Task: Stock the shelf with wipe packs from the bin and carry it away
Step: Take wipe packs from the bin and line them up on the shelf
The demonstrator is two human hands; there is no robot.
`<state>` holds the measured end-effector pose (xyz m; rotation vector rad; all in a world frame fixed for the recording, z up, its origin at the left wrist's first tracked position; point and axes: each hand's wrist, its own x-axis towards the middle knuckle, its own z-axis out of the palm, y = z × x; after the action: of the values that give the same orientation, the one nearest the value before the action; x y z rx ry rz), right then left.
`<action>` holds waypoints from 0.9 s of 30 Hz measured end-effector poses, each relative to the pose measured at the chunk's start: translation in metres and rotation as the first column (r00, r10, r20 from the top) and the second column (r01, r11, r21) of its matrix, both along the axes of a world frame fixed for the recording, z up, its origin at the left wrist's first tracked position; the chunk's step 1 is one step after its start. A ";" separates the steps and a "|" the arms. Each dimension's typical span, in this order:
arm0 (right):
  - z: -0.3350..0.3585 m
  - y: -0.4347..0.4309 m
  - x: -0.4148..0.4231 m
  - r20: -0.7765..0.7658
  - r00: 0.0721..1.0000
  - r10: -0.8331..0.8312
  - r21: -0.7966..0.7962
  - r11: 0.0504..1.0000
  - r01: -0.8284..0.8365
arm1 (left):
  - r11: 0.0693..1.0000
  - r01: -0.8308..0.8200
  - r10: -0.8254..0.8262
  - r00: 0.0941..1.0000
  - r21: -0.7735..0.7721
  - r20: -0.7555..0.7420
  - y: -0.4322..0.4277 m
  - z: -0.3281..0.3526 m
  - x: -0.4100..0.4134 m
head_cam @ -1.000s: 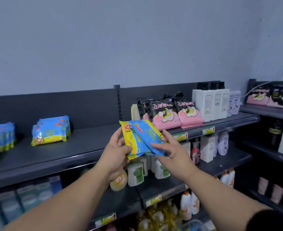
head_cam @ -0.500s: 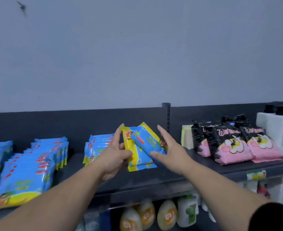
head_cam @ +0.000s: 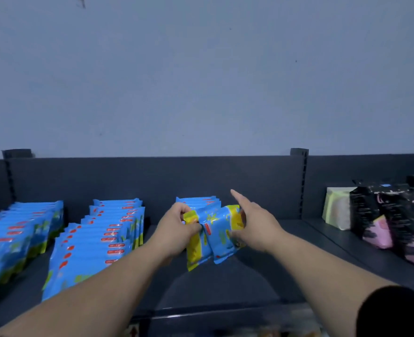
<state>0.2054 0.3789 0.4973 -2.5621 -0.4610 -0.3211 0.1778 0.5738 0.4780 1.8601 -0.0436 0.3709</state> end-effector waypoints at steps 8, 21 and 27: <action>0.012 0.025 0.013 0.112 0.984 0.142 -0.218 0.969 -0.115 | 0.915 -0.056 0.045 0.998 0.399 0.037 0.006 0.014 -0.002; 0.016 -0.014 0.033 -0.269 0.911 0.313 0.704 0.709 -0.036 | 0.967 -0.233 0.220 0.968 -0.103 -0.120 0.013 0.016 0.004; -0.033 -0.004 0.036 -0.404 0.894 0.195 0.710 0.683 0.171 | 0.928 -0.372 0.365 0.909 0.001 -0.200 0.002 -0.027 0.011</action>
<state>0.2416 0.3749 0.4642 -1.7370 -0.1162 0.1062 0.1890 0.5757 0.4507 1.8577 0.4543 0.4408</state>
